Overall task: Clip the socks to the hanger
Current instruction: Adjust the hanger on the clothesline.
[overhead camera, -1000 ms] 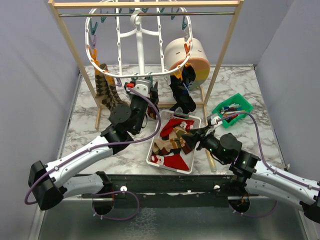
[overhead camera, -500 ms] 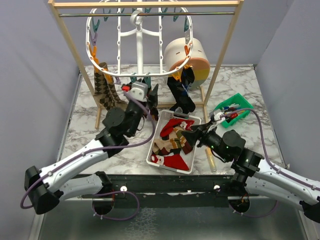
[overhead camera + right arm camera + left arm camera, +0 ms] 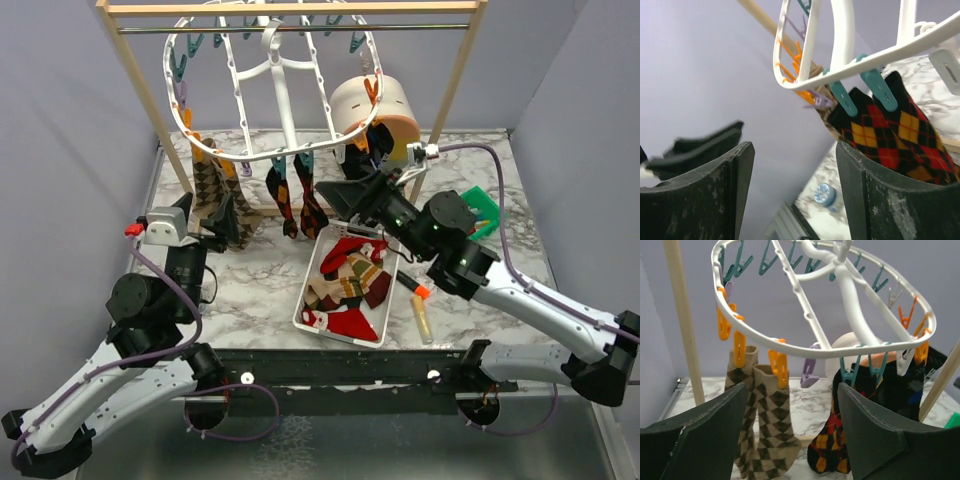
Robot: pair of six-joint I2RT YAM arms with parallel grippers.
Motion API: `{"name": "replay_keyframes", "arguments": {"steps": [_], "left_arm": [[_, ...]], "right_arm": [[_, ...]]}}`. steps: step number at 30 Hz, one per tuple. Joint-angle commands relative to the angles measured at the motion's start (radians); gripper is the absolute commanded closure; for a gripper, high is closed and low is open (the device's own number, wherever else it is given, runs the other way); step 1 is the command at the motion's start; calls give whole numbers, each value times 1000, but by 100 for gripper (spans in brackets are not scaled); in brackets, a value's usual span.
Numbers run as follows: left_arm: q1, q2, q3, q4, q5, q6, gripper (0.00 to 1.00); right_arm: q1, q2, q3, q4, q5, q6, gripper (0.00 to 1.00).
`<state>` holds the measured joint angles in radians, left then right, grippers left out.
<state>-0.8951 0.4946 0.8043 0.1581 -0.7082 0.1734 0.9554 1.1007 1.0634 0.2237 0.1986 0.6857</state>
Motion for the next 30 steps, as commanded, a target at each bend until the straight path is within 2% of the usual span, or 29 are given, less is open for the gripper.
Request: {"name": "replay_keyframes", "arguments": {"steps": [1, 4, 11, 21, 30], "left_arm": [[-1, -49, -34, -187, -74, 4, 25], [-1, -71, -38, -224, -90, 6, 20], [-1, -121, -47, -274, -117, -11, 2], [-1, -142, -10, -420, -73, -98, 1], [-2, -107, -47, -487, 55, -261, 1]], "right_arm": [[-94, 141, 63, 120, -177, 327, 27], [-123, 220, 79, 200, -244, 437, 27], [-123, 348, 130, 316, -281, 522, 27], [-130, 453, 205, 348, -229, 548, 35], [-187, 468, 205, 314, -215, 606, 53]]}}
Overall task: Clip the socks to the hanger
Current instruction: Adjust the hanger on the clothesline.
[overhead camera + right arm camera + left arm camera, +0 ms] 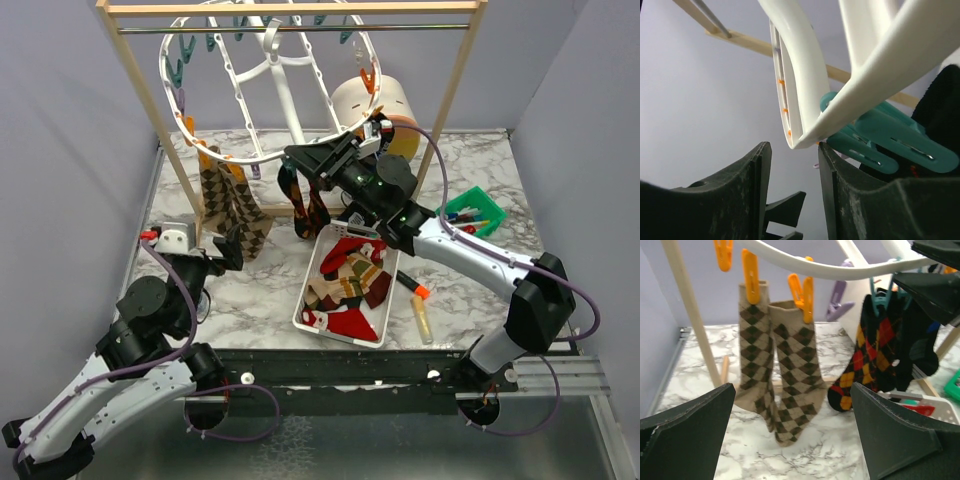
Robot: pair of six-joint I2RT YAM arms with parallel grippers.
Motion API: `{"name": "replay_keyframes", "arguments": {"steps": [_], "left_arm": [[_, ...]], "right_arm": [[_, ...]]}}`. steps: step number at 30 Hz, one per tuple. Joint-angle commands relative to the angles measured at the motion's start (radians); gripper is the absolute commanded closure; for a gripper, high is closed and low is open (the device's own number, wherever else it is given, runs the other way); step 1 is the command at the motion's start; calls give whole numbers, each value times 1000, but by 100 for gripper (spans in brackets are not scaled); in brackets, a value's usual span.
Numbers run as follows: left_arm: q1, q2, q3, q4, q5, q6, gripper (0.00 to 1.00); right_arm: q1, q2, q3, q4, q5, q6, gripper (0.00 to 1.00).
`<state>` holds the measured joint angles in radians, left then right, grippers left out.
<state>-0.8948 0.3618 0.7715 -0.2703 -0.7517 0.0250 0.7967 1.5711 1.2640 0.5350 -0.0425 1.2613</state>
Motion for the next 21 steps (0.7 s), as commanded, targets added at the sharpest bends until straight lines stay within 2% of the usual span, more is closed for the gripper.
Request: {"name": "replay_keyframes", "arguments": {"steps": [1, 11, 21], "left_arm": [[-2, 31, -22, -61, 119, -136, 1], [-2, 51, -77, -1, 193, -276, 1], [-2, 86, -127, 27, 283, -326, 1]], "right_arm": [[-36, -7, -2, 1, 33, 27, 55], [-139, -12, -11, -6, 2, 37, 63], [-239, -49, -19, -52, -38, -2, 62]]}}
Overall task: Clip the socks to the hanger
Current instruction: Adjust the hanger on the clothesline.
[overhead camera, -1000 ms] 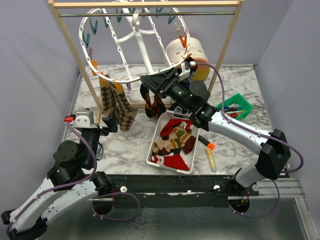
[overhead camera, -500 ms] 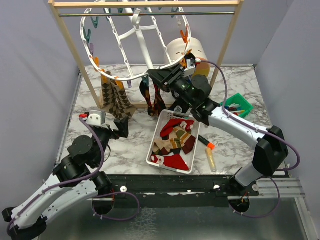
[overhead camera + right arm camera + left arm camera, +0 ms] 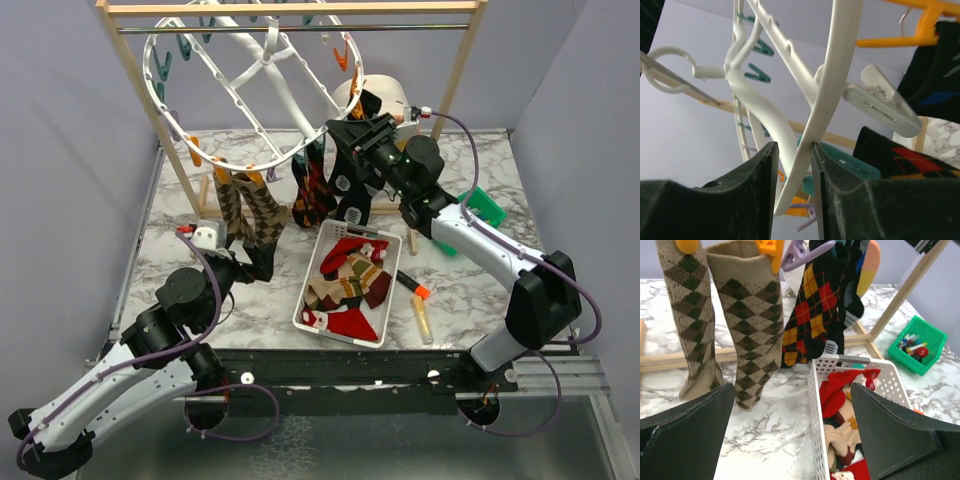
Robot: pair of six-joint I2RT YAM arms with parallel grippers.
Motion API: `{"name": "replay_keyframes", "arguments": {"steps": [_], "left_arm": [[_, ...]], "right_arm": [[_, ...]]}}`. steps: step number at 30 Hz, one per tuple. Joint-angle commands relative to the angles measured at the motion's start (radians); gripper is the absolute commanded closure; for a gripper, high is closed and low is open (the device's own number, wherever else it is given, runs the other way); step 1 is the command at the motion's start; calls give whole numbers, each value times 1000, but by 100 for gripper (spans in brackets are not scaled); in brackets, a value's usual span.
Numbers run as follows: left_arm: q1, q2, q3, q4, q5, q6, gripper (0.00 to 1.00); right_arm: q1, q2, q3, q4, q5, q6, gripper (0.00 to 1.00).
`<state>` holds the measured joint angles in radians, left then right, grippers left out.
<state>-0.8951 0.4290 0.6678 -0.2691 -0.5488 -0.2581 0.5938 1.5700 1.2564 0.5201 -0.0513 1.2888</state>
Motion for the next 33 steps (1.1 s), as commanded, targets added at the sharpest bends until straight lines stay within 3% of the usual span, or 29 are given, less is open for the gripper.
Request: {"name": "replay_keyframes", "arguments": {"steps": [1, 14, 18, 24, 33], "left_arm": [[-1, 27, -26, 31, 95, -47, 1], [-2, 80, -48, 83, 246, -14, 2], [-2, 73, -47, 99, 266, 35, 2], [-1, 127, -32, 165, 291, 121, 2], [-1, 118, -20, 147, 268, 140, 4]], "right_arm": [[-41, -62, -16, -45, -36, -43, 61], [-8, -310, -151, -136, -178, -137, 31], [57, -350, -150, -173, -165, -124, 30], [164, -265, -103, -193, -167, -29, 30], [196, -121, -17, -127, -140, 56, 30]]}}
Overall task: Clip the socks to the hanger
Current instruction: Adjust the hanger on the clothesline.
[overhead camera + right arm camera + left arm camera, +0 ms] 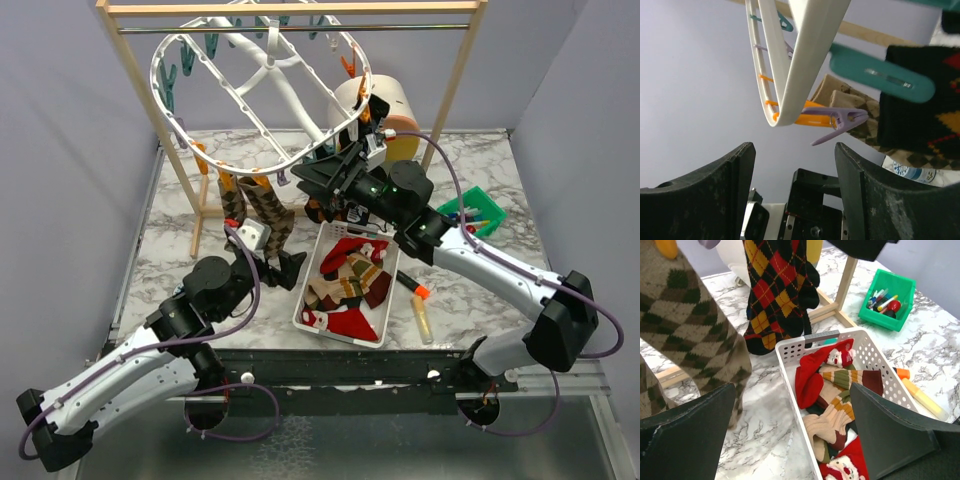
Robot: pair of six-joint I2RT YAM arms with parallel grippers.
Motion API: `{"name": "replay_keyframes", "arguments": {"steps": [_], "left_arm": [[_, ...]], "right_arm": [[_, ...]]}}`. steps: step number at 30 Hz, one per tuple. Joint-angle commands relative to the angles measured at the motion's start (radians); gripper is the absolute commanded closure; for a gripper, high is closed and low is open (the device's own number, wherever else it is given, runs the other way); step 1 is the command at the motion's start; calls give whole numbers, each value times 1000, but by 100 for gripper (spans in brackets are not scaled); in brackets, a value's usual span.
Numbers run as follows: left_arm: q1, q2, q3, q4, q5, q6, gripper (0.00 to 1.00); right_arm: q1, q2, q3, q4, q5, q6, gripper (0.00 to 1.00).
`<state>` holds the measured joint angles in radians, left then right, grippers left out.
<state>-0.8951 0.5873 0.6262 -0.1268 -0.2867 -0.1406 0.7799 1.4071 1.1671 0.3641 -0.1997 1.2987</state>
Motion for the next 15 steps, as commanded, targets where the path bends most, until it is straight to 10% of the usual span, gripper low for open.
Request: {"name": "replay_keyframes", "arguments": {"steps": [1, 15], "left_arm": [[-1, -50, 20, -7, 1, 21, 4], [-1, -164, 21, -123, -83, 17, 4]], "right_arm": [[10, 58, 85, 36, 14, 49, 30], [0, 215, 195, 87, 98, 49, 50]]}}
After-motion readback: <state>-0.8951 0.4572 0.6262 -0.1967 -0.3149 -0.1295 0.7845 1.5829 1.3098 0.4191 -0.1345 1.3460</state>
